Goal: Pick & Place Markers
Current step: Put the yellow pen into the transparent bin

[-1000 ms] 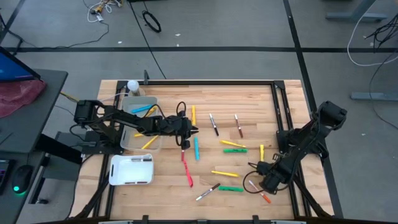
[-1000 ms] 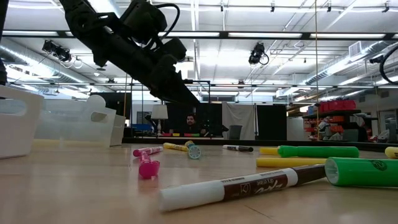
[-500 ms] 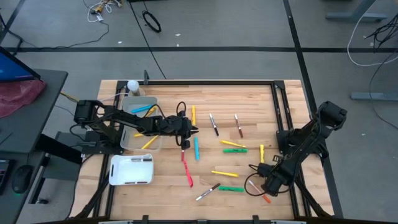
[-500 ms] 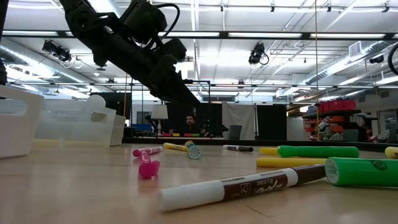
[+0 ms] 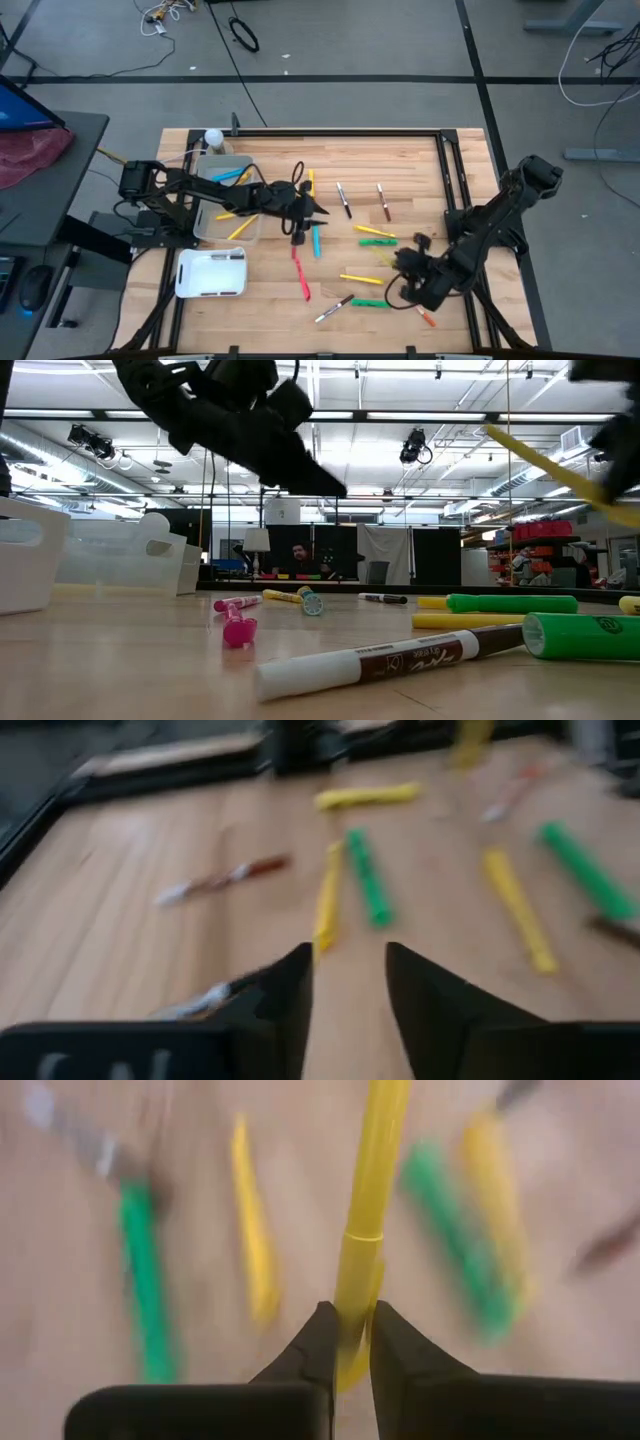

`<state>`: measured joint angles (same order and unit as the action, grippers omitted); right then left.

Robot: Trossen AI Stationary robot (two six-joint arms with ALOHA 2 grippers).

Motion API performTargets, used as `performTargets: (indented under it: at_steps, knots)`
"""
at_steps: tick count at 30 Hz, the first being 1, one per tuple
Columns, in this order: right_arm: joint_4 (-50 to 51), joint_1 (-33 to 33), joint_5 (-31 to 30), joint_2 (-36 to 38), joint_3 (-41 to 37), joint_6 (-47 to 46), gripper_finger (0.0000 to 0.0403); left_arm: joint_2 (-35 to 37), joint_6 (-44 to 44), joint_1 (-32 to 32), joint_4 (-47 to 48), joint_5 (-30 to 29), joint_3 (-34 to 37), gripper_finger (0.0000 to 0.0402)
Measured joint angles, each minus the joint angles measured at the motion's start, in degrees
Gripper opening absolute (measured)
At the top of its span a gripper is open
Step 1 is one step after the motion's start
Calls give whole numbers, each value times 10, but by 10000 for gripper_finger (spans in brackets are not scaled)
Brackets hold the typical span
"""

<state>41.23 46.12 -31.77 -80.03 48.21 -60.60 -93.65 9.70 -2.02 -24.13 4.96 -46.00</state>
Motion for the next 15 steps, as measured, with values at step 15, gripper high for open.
performTargets:
  at_steps: [15]
  knots:
    - [-328, -182, -226, 0, 0, 445, 27, 0, 44, 2, -156, 155, -72, 263]
